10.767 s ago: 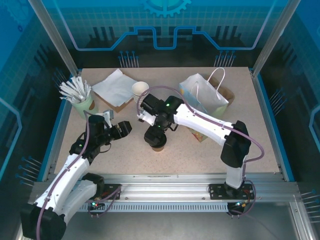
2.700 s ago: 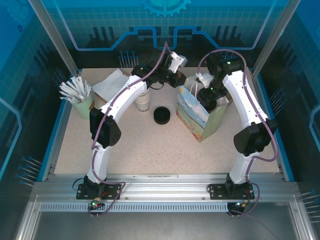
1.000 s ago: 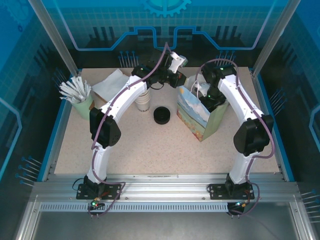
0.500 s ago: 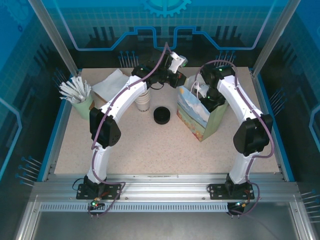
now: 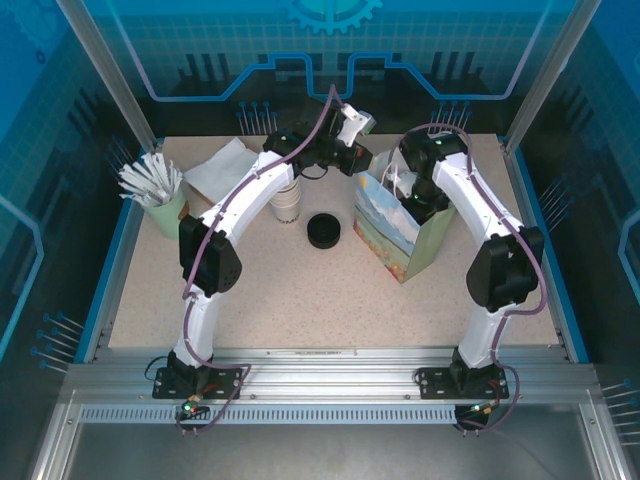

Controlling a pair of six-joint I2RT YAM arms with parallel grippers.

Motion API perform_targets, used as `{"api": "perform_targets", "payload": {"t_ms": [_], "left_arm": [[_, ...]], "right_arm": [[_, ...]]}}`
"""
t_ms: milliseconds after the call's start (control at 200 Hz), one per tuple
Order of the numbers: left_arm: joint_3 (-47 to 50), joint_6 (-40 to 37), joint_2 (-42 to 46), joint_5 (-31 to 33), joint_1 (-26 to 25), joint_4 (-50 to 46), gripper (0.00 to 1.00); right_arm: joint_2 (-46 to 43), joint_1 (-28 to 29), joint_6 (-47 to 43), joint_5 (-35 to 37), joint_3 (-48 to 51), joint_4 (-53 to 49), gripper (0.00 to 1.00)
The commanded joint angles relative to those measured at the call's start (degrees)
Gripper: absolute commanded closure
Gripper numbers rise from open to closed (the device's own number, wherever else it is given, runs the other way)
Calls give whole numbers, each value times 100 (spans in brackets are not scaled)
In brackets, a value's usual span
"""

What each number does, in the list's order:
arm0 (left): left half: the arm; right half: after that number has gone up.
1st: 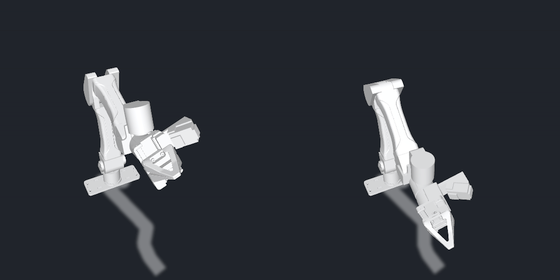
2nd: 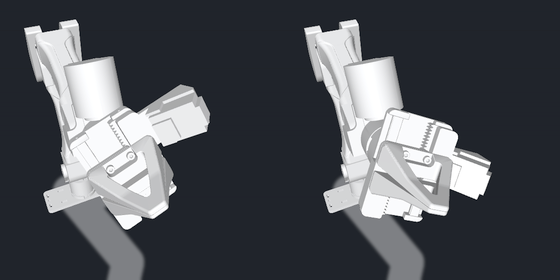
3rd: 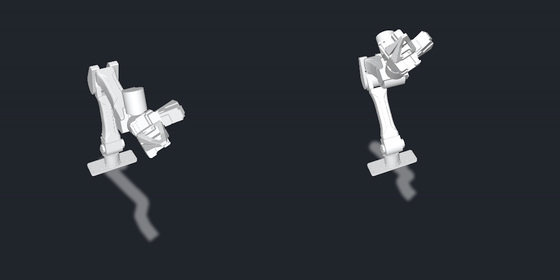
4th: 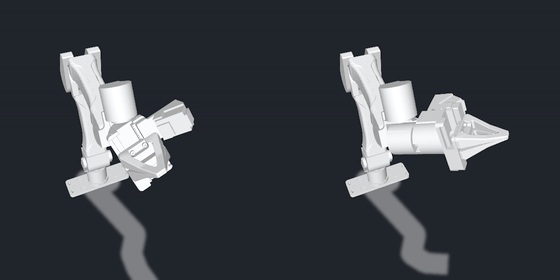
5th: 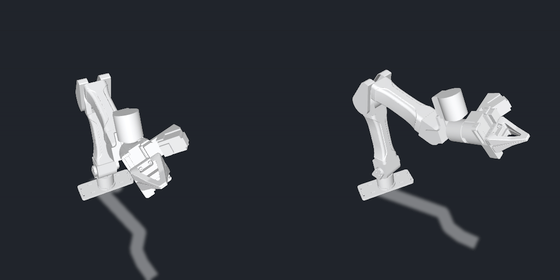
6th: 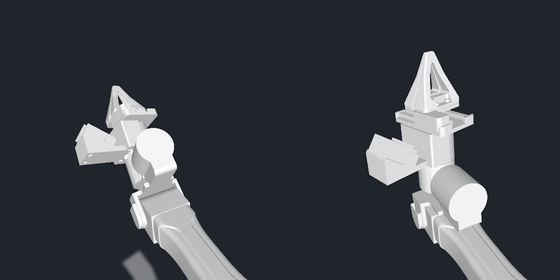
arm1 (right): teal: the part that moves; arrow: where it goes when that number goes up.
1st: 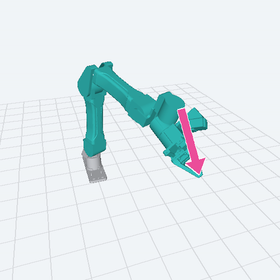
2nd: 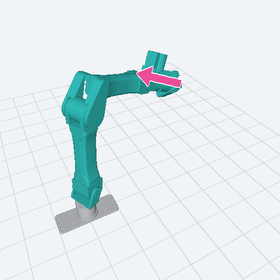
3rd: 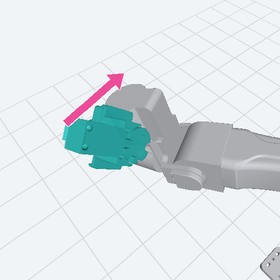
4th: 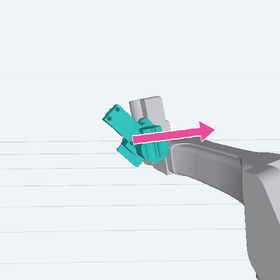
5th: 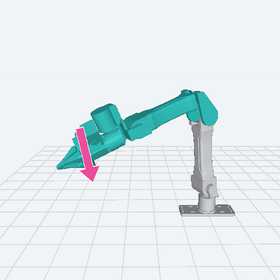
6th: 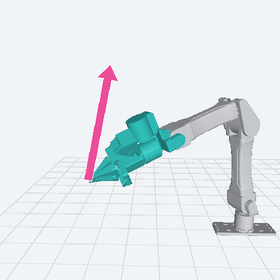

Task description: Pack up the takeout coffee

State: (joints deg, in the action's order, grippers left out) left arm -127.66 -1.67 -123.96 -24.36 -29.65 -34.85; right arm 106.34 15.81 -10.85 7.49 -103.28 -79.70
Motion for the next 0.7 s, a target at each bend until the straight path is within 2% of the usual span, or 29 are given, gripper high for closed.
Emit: {"api": "perform_targets", "payload": {"t_ms": [0, 695], "left_arm": [[127, -132, 175, -52, -27, -199, 100], [171, -123, 171, -68, -25, -198, 100]], "right_arm": [[55, 52, -101, -27, 45, 16, 60], [46, 85, -128, -15, 9, 18, 61]]}}
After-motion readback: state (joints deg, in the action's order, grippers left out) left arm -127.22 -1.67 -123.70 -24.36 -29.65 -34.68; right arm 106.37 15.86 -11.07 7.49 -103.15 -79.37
